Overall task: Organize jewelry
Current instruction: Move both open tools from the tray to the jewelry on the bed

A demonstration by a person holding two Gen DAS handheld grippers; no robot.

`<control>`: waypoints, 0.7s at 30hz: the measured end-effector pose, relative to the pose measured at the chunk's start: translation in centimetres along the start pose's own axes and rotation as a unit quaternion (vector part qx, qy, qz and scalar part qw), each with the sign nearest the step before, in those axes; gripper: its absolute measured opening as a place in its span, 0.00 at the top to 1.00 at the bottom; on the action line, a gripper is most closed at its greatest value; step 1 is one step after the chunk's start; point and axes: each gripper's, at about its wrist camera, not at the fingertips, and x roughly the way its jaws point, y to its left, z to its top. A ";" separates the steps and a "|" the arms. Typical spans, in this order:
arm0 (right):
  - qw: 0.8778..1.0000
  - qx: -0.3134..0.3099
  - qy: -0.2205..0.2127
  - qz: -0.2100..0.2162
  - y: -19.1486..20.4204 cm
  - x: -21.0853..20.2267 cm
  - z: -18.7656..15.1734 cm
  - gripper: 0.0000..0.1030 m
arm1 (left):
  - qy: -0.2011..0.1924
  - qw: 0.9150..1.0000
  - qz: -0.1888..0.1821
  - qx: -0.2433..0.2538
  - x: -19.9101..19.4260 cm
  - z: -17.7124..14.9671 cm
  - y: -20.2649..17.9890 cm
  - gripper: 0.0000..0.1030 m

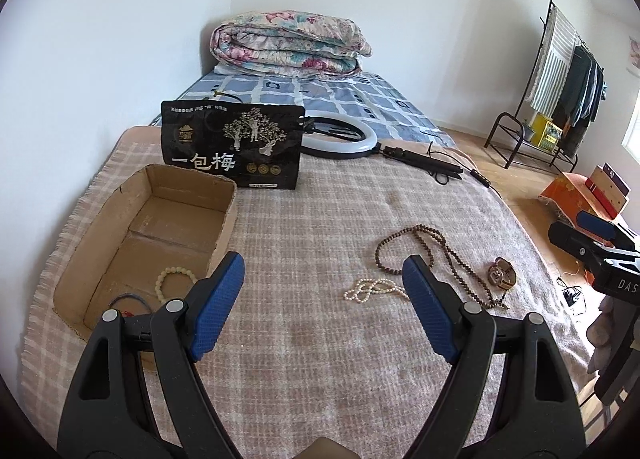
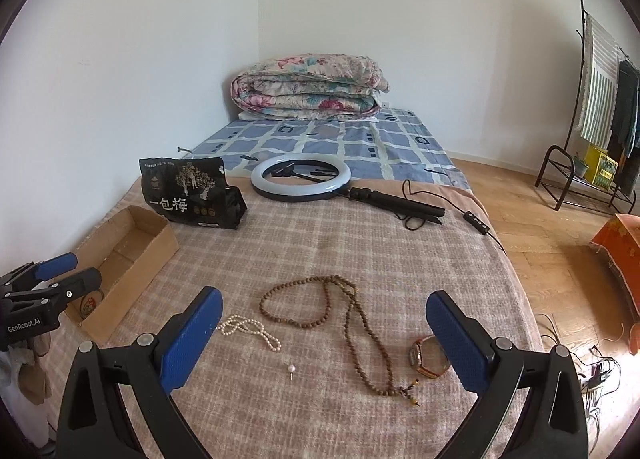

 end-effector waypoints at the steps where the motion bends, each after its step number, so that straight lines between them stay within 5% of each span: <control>1: 1.000 0.002 0.001 -0.002 -0.4 -0.1 -0.2 0.00 | 0.000 1.000 -0.001 0.004 0.0 0.0 -0.5 0.19; 21: 0.997 0.062 0.024 -0.050 -11.2 0.8 -5.2 0.00 | 0.035 0.998 -0.009 0.044 5.1 -1.1 -5.7 0.19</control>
